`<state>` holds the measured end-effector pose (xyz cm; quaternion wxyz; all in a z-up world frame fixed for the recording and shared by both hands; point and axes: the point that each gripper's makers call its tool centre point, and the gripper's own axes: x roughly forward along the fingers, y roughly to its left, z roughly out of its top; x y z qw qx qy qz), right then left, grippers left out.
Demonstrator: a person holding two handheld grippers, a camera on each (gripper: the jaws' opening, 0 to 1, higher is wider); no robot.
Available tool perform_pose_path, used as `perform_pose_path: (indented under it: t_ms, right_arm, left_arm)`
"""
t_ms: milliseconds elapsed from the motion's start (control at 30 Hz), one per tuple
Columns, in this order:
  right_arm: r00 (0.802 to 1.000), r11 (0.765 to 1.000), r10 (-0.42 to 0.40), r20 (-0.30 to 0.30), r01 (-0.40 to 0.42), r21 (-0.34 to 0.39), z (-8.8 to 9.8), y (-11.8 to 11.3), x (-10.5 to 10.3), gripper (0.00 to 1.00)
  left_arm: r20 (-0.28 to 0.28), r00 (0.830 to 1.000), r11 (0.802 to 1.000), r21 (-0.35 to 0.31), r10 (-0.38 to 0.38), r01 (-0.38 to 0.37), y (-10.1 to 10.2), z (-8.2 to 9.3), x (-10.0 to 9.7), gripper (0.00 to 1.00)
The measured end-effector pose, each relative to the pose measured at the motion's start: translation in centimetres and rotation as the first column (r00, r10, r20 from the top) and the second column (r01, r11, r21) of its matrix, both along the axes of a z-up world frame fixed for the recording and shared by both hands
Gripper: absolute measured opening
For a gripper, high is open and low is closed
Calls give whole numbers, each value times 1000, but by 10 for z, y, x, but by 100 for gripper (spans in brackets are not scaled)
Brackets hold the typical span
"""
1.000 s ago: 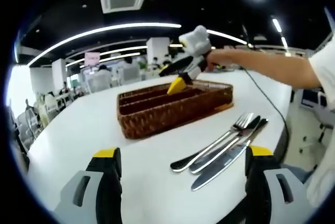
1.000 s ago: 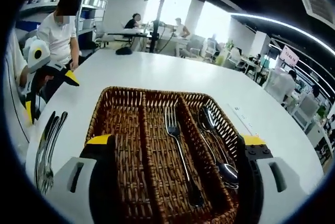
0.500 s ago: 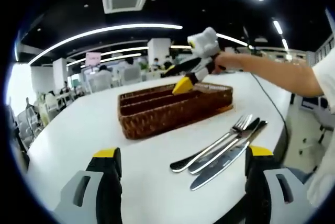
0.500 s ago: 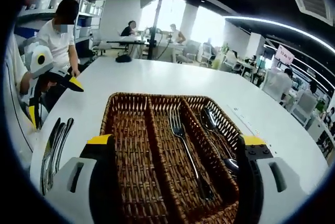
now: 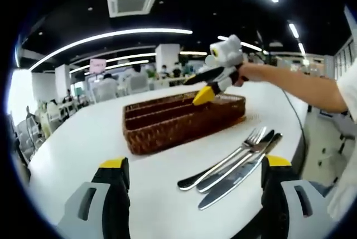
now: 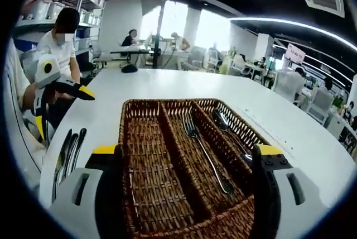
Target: Arrange the knives, forks, and spoons in their matching storage slots by inserting each utensil handle-first until every utensil is classified and aligned in the correct compartment
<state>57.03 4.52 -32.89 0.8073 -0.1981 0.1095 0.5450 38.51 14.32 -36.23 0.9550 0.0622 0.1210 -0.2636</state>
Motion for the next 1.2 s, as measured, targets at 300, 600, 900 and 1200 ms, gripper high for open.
perform_pose_path:
  t_ms: [300,600,900,1200]
  right_arm:
    - [1000,1000,-20,-11,20,6,-1,-12,-7,100]
    - [999,997,-45,11,44,66,1,-21,-31,100]
    - [997,994,-75,2,75,81,-6,-36,-35,100]
    - [994,989,-105,7,103,108,-6,-46,-46,100]
  left_arm:
    - [13,1000,1000,12,-3,3,1,8,4,99]
    - [7,1000,1000,2,-17,17,0,5,10,99]
    - [-4,1000,999,-29,-21,21,-2,7,12,99]
    - [-10,999,999,-11,-36,35,-5,5,13,99]
